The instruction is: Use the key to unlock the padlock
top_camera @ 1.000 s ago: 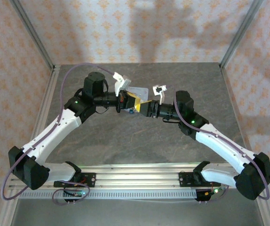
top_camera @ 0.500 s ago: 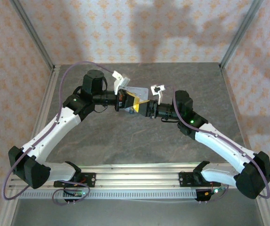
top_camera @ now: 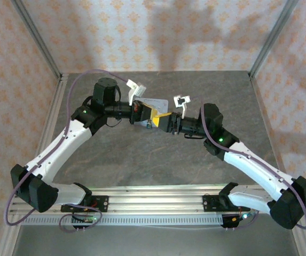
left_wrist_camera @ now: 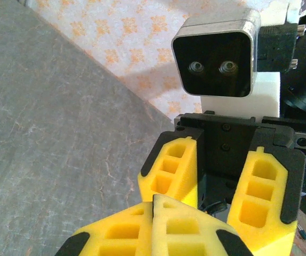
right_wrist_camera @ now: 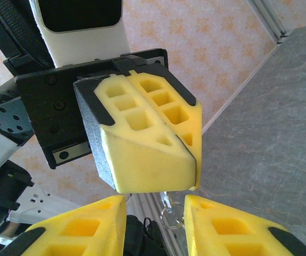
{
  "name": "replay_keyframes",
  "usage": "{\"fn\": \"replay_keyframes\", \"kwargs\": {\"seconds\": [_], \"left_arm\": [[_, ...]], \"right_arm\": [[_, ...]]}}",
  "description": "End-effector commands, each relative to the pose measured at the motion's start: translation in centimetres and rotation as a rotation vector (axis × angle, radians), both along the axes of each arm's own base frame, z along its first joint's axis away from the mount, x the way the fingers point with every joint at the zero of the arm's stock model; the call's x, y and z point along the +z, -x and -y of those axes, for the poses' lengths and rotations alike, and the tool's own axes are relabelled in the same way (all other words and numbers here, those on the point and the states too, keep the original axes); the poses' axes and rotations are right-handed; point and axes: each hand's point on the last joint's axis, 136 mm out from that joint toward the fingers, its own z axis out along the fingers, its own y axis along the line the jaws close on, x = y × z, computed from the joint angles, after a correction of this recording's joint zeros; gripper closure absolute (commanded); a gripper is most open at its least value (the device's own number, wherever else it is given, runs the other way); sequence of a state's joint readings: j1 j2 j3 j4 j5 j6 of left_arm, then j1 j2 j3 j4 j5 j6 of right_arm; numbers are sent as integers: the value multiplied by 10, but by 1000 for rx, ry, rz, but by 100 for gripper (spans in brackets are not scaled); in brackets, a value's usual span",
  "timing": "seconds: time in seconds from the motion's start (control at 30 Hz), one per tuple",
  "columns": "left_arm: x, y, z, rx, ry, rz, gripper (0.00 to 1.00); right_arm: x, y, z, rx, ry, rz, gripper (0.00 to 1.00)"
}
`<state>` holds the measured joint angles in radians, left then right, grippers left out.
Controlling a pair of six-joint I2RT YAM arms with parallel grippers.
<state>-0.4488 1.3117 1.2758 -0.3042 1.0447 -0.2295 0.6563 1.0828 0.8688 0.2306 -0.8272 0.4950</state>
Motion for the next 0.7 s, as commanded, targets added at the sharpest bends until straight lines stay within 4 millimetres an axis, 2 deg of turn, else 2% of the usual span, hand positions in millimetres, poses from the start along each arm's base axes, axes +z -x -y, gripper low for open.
{"fn": "replay_keyframes", "kwargs": {"seconds": [0.0,0.27,0.33,0.47,0.53,0.67], "left_arm": [[23,2,1,-24,55,26,100],[26,9,2,-52,71,15,100],[26,10,2,-58,71,11,100],[23,11,2,-65,63,1,100],[22,10,2,-59,59,2,100],[21,5,-1,-17,44,15,100]], "right_arm": [[8,3,-5,24,-30,36,65],[8,3,-16,63,-37,30,68],[9,3,-17,69,-44,29,73],[10,4,-18,78,-50,32,93],[9,4,-17,74,-50,33,100],[7,1,-16,57,-56,29,100]]}}
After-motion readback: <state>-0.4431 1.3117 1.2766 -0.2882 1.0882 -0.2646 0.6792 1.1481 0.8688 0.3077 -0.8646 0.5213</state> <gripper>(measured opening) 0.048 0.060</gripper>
